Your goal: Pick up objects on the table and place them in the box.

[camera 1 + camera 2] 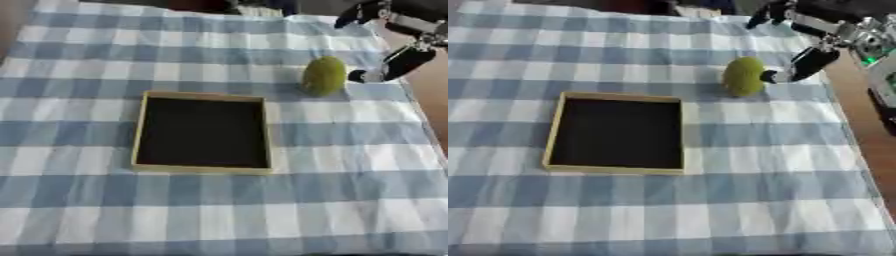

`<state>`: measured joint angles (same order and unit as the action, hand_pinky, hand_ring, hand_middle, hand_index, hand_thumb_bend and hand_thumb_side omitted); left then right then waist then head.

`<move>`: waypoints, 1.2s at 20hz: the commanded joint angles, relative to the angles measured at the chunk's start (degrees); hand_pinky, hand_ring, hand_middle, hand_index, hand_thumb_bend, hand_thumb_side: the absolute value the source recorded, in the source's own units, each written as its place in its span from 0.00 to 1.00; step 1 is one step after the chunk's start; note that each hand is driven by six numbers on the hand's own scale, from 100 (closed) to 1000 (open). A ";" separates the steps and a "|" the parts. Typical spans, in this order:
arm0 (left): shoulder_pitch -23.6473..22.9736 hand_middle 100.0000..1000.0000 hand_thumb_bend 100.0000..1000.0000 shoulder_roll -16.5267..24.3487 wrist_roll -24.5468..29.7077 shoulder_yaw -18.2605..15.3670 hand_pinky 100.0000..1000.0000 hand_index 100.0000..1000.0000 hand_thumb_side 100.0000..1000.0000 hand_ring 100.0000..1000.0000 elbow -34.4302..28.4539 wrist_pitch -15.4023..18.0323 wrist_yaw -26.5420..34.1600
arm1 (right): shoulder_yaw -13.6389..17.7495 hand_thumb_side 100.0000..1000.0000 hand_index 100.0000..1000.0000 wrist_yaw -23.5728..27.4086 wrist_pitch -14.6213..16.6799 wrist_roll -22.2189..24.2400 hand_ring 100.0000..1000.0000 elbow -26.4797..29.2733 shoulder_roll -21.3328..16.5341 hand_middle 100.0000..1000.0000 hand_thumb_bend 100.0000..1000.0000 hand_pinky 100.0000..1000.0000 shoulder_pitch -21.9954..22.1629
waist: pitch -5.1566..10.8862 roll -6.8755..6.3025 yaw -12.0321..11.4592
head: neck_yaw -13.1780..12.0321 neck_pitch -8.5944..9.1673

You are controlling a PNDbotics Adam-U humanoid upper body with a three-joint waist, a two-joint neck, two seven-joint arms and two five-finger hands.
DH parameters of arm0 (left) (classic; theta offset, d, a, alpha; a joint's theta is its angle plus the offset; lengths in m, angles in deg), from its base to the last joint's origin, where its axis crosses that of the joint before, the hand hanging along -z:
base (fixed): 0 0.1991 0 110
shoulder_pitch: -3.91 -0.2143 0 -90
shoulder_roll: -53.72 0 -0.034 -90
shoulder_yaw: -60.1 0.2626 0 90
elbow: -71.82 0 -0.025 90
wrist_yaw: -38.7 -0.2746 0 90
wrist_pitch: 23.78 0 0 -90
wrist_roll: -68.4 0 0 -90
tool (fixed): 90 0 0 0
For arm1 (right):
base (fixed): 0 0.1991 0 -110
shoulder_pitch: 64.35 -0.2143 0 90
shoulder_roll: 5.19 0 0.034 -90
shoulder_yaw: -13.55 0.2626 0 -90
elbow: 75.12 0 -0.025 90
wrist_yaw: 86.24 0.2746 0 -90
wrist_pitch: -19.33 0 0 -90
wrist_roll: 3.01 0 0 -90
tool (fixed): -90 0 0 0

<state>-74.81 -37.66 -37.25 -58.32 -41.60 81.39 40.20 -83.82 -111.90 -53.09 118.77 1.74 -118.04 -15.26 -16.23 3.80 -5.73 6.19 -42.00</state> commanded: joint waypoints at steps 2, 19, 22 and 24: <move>0.59 0.67 0.00 1.30 0.18 -0.08 0.59 0.80 0.47 0.46 -1.16 -0.04 0.25 | 0.18 0.00 0.85 0.34 -0.85 0.40 0.90 -1.81 -0.74 0.84 0.31 0.85 -1.48 | 0.95 -0.15 -0.07 | 0.15 0.50; 0.79 0.67 0.00 0.86 0.41 -0.11 0.59 0.80 0.47 0.46 -1.16 -0.11 0.45 | -0.88 0.00 0.91 -0.79 -3.06 4.99 0.89 -10.17 2.97 0.86 0.17 0.81 -5.23 | 0.39 -0.34 -0.48 | 0.41 0.67; 0.85 0.67 0.00 0.79 0.44 -0.11 0.59 0.80 0.47 0.46 -1.16 -0.14 0.47 | -0.89 0.00 0.91 -2.35 -2.56 5.30 0.90 -11.89 3.42 0.87 0.17 0.81 -5.88 | 0.32 -0.35 -0.51 | 0.44 0.71; 0.86 0.67 0.00 0.76 0.45 -0.12 0.59 0.80 0.47 0.46 -1.16 -0.14 0.49 | -0.92 0.00 0.91 -3.44 -2.13 5.43 0.90 -12.94 3.73 0.87 0.17 0.81 -6.23 | 0.29 -0.36 -0.53 | 0.46 0.74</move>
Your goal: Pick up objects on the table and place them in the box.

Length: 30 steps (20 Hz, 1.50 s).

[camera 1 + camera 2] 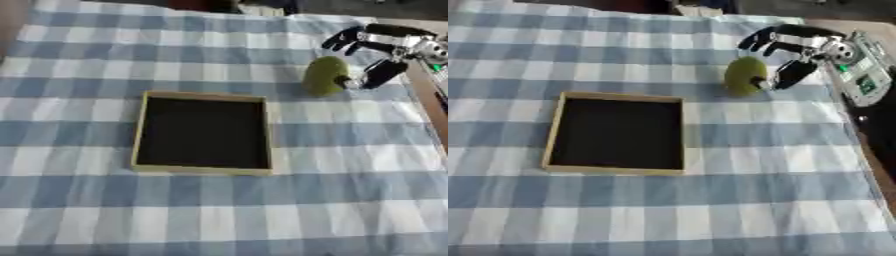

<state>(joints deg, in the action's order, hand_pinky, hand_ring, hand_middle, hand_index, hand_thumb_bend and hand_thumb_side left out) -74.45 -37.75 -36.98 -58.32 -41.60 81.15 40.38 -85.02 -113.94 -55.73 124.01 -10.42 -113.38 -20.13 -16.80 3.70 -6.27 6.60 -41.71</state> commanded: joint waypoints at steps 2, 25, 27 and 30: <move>0.52 0.67 0.00 0.80 0.21 -0.12 0.59 0.80 0.48 0.46 -1.16 0.10 0.33 | 0.26 0.00 0.91 -2.38 0.95 0.35 0.90 -1.82 -0.58 0.88 0.17 0.81 -1.70 | 0.80 -0.29 -0.02 | 0.07 0.53; 0.65 0.67 0.00 0.21 0.46 -0.18 0.59 0.80 0.48 0.46 -1.16 0.02 0.63 | 0.08 0.00 0.84 -14.61 3.06 -4.49 0.85 -10.77 4.31 0.78 0.16 0.76 -4.52 | 0.40 -0.45 -0.42 | 0.34 0.76; 0.66 0.67 0.00 0.22 0.46 -0.20 0.60 0.80 0.48 0.46 -1.16 0.02 0.63 | 0.10 0.00 0.82 -15.10 3.25 -5.71 0.83 -11.23 4.46 0.76 0.14 0.75 -4.31 | 0.38 -0.44 -0.43 | 0.25 0.77; 0.66 0.67 0.00 0.22 0.48 -0.19 0.60 0.80 0.49 0.46 -1.16 -0.01 0.63 | 0.15 0.00 0.80 -14.97 3.67 -7.54 0.80 -11.22 4.53 0.73 0.16 0.72 -4.08 | 0.38 -0.45 -0.40 | 0.19 0.72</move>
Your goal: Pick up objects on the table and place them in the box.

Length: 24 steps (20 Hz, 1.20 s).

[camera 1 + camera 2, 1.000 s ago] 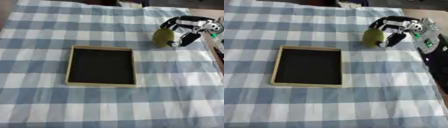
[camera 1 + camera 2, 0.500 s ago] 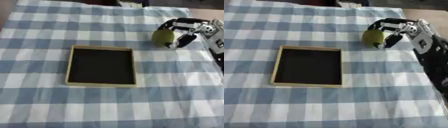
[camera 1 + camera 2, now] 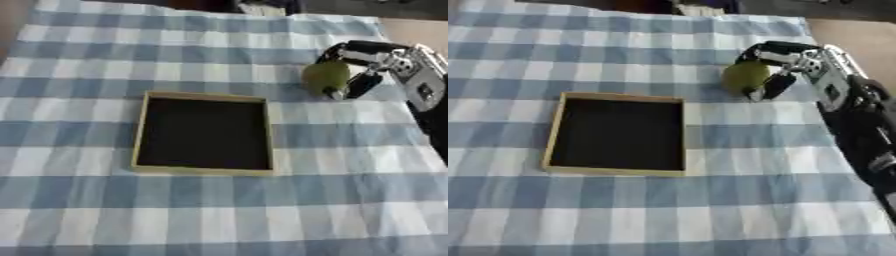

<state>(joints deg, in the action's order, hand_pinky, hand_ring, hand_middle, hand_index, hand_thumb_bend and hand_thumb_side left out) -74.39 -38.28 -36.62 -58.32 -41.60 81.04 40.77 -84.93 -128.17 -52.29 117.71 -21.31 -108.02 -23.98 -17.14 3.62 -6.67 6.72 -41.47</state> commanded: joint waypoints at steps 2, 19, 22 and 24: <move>0.61 0.67 0.00 0.76 0.14 -0.18 0.60 0.80 0.49 0.46 -1.16 0.08 0.24 | 0.01 0.00 0.75 -0.33 0.56 -2.61 0.78 0.09 -0.82 0.67 0.16 0.70 -0.19 | 0.76 -0.38 0.04 | 0.09 0.50; 0.67 0.67 0.00 1.15 -0.07 -0.16 0.60 0.80 0.48 0.47 -1.16 -0.05 0.15 | -0.01 0.00 0.44 5.37 -0.11 -18.66 0.57 14.53 -4.41 0.43 0.00 0.52 1.87 | 1.61 -0.06 0.43 | -0.17 0.69; 0.65 0.67 0.00 1.19 -0.07 -0.13 0.60 0.80 0.48 0.47 -1.16 -0.07 0.14 | -0.33 0.00 0.44 6.71 0.45 -18.48 0.56 18.17 -4.94 0.43 0.00 0.52 1.61 | 1.72 0.00 0.45 | -0.23 0.62; 0.62 0.67 0.00 1.21 -0.05 -0.11 0.60 0.80 0.48 0.47 -1.16 -0.10 0.14 | -0.89 0.00 0.44 7.56 0.67 -17.70 0.56 20.93 -5.10 0.43 0.00 0.53 1.23 | 1.78 0.05 0.44 | -0.15 0.52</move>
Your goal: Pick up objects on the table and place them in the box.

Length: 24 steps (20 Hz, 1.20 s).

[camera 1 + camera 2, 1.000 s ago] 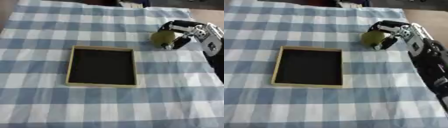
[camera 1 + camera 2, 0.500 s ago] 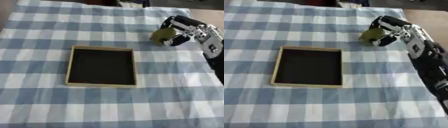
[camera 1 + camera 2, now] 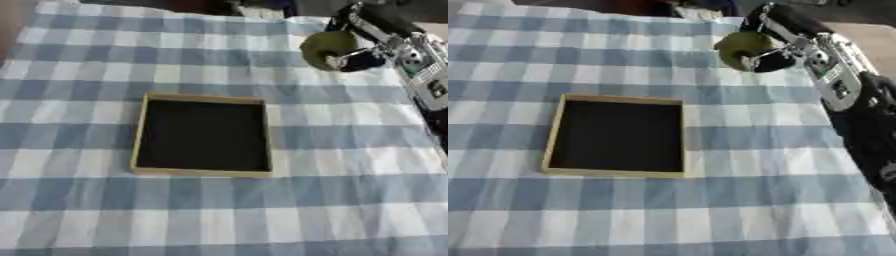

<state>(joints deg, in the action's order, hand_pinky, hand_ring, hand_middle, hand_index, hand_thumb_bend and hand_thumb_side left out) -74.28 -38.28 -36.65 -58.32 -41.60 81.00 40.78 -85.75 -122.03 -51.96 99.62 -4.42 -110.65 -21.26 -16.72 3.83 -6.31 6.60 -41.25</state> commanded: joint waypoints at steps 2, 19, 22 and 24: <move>0.52 0.67 0.00 1.23 -0.01 -0.08 0.60 0.80 0.48 0.47 -1.16 -0.08 0.14 | -1.01 0.00 0.45 2.63 0.57 1.62 0.56 6.88 -2.44 0.43 0.00 0.52 -2.06 | 1.44 -0.12 0.04 | 0.04 0.24; 0.86 0.67 0.00 1.04 0.28 0.27 0.60 0.80 0.48 0.47 -1.16 -0.14 0.52 | -11.37 0.00 0.45 10.99 2.33 12.86 0.52 13.82 7.23 0.44 0.00 0.48 -7.27 | 1.82 -0.04 -0.85 | 1.32 0.23; 1.22 0.67 0.00 0.82 0.45 0.46 0.60 0.80 0.48 0.47 -1.16 -0.16 0.68 | -14.43 0.00 0.46 10.00 1.75 15.49 0.52 13.29 11.26 0.44 0.00 0.46 -4.86 | 1.59 -0.08 -1.23 | 1.56 0.22; 1.20 0.67 0.00 0.85 0.39 0.33 0.60 0.80 0.48 0.47 -1.16 -0.15 0.68 | -15.56 0.00 0.46 8.38 1.99 17.28 0.52 12.91 13.92 0.45 0.00 0.42 -3.92 | 1.57 -0.04 -1.10 | 1.35 0.13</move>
<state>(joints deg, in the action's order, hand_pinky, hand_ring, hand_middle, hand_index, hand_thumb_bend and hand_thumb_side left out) -73.72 -38.28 -36.35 -57.93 -41.61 80.77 41.27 -101.03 -112.94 -49.98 115.89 8.16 -97.54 -24.29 -16.09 4.16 -7.42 7.97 -41.26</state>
